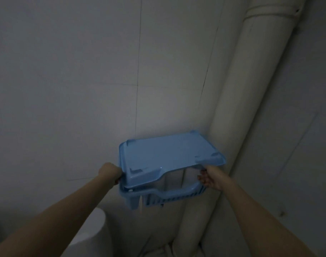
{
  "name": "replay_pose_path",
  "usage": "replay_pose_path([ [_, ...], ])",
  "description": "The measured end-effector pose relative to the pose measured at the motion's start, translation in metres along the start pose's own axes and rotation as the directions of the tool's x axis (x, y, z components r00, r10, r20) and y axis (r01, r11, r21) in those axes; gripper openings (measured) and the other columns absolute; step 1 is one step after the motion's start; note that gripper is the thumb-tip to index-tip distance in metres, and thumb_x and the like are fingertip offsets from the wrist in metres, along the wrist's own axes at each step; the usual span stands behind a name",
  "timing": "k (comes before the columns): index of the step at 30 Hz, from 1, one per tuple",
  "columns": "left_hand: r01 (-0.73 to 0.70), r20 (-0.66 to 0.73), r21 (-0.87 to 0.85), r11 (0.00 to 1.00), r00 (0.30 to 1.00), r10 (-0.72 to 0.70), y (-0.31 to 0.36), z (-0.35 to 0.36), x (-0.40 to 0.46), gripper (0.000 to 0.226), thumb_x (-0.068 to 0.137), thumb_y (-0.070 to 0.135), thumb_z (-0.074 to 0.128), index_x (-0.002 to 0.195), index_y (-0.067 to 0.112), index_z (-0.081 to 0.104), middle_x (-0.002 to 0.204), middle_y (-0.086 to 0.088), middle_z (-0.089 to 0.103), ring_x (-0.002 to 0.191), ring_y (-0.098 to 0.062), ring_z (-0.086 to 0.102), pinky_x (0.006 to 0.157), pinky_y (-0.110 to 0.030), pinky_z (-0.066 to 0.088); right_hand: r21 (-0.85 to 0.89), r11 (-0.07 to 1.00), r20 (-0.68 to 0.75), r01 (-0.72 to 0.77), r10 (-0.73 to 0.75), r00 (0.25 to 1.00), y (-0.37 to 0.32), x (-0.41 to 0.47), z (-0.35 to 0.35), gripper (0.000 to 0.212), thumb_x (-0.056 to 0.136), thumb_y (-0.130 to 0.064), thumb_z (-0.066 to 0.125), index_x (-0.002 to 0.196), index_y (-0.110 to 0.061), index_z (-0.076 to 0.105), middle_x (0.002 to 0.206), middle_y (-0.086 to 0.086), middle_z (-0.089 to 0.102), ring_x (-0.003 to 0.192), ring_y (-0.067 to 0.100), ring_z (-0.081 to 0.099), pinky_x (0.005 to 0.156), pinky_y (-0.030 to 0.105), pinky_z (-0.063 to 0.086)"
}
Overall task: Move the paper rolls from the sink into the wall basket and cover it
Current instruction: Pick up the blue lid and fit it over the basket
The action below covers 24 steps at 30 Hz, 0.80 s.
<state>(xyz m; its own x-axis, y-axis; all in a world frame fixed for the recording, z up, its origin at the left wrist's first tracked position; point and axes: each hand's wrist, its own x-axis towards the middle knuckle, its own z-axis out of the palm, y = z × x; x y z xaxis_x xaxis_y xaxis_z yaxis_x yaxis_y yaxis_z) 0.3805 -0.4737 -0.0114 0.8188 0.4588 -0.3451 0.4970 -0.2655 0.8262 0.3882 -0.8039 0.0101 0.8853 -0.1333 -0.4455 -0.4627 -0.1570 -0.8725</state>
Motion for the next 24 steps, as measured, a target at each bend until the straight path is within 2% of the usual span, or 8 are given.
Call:
replay_pose_path([
  [3, -0.051, -0.011, 0.141, 0.989, 0.999, 0.053, -0.005, 0.0, 0.002, 0.016, 0.082, -0.004, 0.057, 0.066, -0.005, 0.053, 0.061, -0.02, 0.054, 0.06, -0.029, 0.056, 0.059, -0.033, 0.049, -0.053, 0.997, -0.021, -0.049, 0.048, 0.999, 0.005, 0.008, 0.004, 0.035, 0.101, -0.027, 0.035, 0.071, -0.01, 0.042, 0.064, 0.011, 0.055, 0.046, 0.015, 0.042, 0.04, 0.018, 0.028],
  [6, -0.094, -0.001, 0.237, 0.967, 0.995, 0.097, -0.008, 0.0, 0.004, 0.015, 0.081, 0.0, 0.057, 0.066, -0.004, 0.058, 0.067, -0.02, 0.06, 0.063, -0.03, 0.06, 0.061, -0.034, 0.051, -0.065, 0.995, -0.02, -0.082, 0.081, 0.997, 0.009, 0.017, 0.008, 0.035, 0.101, -0.021, 0.03, 0.07, -0.01, 0.042, 0.065, 0.01, 0.054, 0.046, 0.015, 0.041, 0.035, 0.013, 0.023],
  [10, -0.165, 0.027, 0.31, 0.936, 0.986, 0.165, -0.008, 0.001, 0.006, 0.021, 0.083, 0.004, 0.054, 0.062, 0.0, 0.049, 0.068, -0.016, 0.055, 0.067, -0.03, 0.057, 0.061, -0.033, 0.047, -0.024, 0.995, -0.014, -0.094, 0.094, 0.995, 0.012, 0.026, 0.009, 0.035, 0.101, -0.018, 0.029, 0.069, -0.011, 0.04, 0.064, 0.011, 0.051, 0.029, 0.01, 0.04, 0.029, 0.009, 0.018],
  [12, -0.224, 0.057, 0.398, 0.89, 0.974, 0.22, -0.006, 0.002, 0.006, 0.026, 0.085, 0.007, 0.052, 0.06, 0.004, 0.045, 0.081, -0.02, 0.06, 0.078, -0.033, 0.061, 0.069, -0.036, 0.049, -0.015, 0.995, -0.018, -0.097, 0.097, 0.995, 0.015, 0.03, 0.007, 0.035, 0.101, -0.019, 0.029, 0.068, -0.011, 0.04, 0.063, 0.011, 0.051, 0.028, 0.009, 0.039, 0.029, 0.009, 0.018],
  [14, -0.267, 0.083, 0.509, 0.818, 0.962, 0.262, -0.003, 0.002, 0.005, 0.017, 0.087, 0.01, 0.05, 0.073, 0.001, 0.055, 0.101, -0.023, 0.065, 0.096, -0.034, 0.063, 0.079, -0.036, 0.05, -0.02, 0.994, -0.02, -0.11, 0.109, 0.994, 0.018, 0.031, 0.006, 0.035, 0.101, -0.018, 0.028, 0.068, -0.012, 0.039, 0.063, 0.011, 0.051, 0.03, 0.01, 0.038, 0.029, 0.01, 0.018],
  [16, -0.272, 0.103, 0.587, 0.762, 0.959, 0.263, -0.003, 0.003, 0.008, 0.023, 0.089, 0.012, 0.048, 0.099, -0.005, 0.061, 0.111, -0.021, 0.065, 0.102, -0.033, 0.062, 0.082, -0.035, 0.049, -0.029, 0.992, -0.016, -0.12, 0.119, 0.993, 0.021, 0.032, 0.006, 0.035, 0.1, -0.015, 0.027, 0.068, -0.011, 0.04, 0.062, 0.011, 0.051, 0.034, 0.012, 0.038, 0.03, 0.009, 0.018],
  [17, -0.273, 0.115, 0.62, 0.735, 0.959, 0.26, -0.004, 0.004, 0.009, 0.027, 0.089, 0.013, 0.047, 0.105, -0.005, 0.06, 0.113, -0.02, 0.064, 0.104, -0.032, 0.062, 0.082, -0.035, 0.048, -0.026, 0.992, -0.017, -0.125, 0.124, 0.992, 0.023, 0.033, 0.006, 0.035, 0.1, -0.014, 0.027, 0.068, -0.011, 0.04, 0.062, 0.011, 0.051, 0.038, 0.013, 0.038, 0.031, 0.009, 0.018],
  [24, -0.318, 0.167, 0.705, 0.634, 0.943, 0.287, -0.008, 0.008, 0.016, 0.032, 0.092, 0.018, 0.044, 0.113, -0.001, 0.058, 0.12, -0.019, 0.062, 0.11, -0.031, 0.06, 0.088, -0.034, 0.048, -0.07, 0.989, -0.036, -0.134, 0.131, 0.991, 0.03, 0.043, 0.008, 0.039, 0.101, -0.023, 0.032, 0.066, -0.01, 0.041, 0.06, 0.01, 0.051, 0.037, 0.013, 0.04, 0.029, 0.01, 0.021],
])
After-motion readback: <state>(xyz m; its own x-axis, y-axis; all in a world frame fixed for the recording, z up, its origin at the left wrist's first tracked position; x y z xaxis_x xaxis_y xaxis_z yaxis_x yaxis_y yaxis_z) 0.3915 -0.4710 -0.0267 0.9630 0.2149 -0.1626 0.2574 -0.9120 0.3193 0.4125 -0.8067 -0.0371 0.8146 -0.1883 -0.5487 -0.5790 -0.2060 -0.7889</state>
